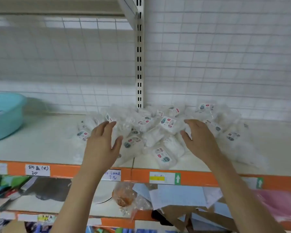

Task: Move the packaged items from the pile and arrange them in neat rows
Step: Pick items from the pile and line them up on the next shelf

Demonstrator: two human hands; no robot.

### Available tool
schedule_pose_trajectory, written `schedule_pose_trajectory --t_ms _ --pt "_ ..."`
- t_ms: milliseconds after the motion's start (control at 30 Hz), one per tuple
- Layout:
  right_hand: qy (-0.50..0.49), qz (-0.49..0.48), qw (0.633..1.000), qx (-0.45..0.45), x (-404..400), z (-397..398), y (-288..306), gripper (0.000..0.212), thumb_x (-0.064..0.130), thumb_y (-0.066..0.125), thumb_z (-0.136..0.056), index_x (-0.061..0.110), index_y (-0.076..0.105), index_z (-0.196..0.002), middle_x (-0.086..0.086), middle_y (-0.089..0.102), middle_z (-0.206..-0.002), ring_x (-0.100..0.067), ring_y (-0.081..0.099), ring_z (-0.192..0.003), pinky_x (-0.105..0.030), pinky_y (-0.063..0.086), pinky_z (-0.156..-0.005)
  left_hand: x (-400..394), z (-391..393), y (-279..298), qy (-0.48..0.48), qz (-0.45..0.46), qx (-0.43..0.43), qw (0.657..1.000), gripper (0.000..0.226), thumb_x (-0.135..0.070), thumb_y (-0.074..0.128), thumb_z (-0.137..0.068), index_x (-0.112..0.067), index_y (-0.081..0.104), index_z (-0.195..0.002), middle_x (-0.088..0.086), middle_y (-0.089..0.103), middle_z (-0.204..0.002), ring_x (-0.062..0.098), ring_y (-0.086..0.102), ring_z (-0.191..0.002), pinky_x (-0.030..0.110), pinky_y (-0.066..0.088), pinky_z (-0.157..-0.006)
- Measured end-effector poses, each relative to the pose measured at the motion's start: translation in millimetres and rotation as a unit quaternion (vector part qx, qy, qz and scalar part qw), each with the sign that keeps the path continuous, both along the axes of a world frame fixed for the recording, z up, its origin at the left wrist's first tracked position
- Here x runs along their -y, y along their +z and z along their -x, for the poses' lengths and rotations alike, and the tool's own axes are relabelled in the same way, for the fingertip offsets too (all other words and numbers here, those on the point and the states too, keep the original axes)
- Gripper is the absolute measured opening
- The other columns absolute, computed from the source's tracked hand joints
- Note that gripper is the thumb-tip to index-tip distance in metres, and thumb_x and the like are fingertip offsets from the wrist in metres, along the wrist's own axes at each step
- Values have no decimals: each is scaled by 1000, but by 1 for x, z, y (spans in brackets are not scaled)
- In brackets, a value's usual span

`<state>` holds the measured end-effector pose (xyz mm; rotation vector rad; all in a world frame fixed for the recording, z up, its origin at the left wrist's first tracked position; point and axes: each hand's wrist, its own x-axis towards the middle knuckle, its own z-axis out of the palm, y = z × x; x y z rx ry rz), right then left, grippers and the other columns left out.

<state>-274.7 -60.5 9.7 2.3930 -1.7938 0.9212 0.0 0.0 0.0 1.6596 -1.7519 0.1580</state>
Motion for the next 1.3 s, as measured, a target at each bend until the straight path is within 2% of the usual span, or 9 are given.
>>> schedule_pose_trajectory --t_ms 133,300,400,533,667,833,1067,1200,1300 --pt "38 -16 996 -73 27 -10 1 53 29 53 -90 8 37 -136 -10 41 -139 -25 33 -131 -32 25 -108 12 7 -22 36 -23 13 999 48 -25 54 -80 2 54 -120 26 55 -119 45 51 -110 52 45 -88" --pt "65 -69 972 -214 60 -19 3 86 50 58 -83 17 10 -146 -6 14 -153 -22 12 -140 -34 13 -113 38 18 -27 39 -10 29 999 42 -15 64 -78 3 56 -116 27 58 -113 46 54 -106 51 46 -87" --pt "77 -85 961 -252 71 -25 -1 94 54 59 -80 18 3 -146 -6 15 -151 -24 17 -138 -36 18 -112 50 27 -24 34 -10 36 999 43 -13 67 -78 1 56 -117 25 58 -113 45 54 -106 49 46 -87" --pt "82 -77 968 -223 76 -24 0 79 44 54 -86 17 9 -146 -4 30 -142 -22 34 -126 -31 33 -99 66 40 -16 23 -27 52 998 45 -14 65 -82 -1 52 -123 22 54 -122 42 48 -115 46 41 -95" --pt "56 -32 981 -182 71 -4 6 67 34 49 -88 19 16 -144 0 29 -143 -20 33 -127 -32 30 -101 90 59 0 19 -85 56 995 51 -28 49 -92 -10 35 -138 13 37 -141 30 30 -132 36 28 -106" --pt "11 20 994 -105 53 28 8 69 27 56 -81 21 24 -142 2 36 -140 -22 32 -125 -34 26 -100 131 75 26 53 -204 125 969 57 -42 45 -91 -14 30 -139 12 42 -133 31 38 -123 39 36 -97" --pt "-3 50 997 -64 41 48 -14 75 18 73 -66 11 42 -134 -6 53 -125 -31 47 -113 -44 40 -91 151 81 36 45 -352 176 918 61 -51 54 -84 -10 41 -128 9 49 -124 28 51 -111 34 39 -85" --pt "-3 75 996 -55 38 48 -21 79 13 79 -58 3 46 -129 -12 57 -117 -35 54 -106 -50 43 -91 153 79 36 2 -332 134 934 53 -40 60 -83 -6 44 -120 12 52 -118 26 54 -97 31 45 -77" --pt "-13 81 995 -49 35 53 -24 80 9 78 -57 0 44 -129 -14 57 -117 -37 54 -107 -47 43 -92 149 81 43 -6 -263 141 954 68 -38 64 -80 -5 36 -132 13 43 -125 29 48 -109 36 44 -90"
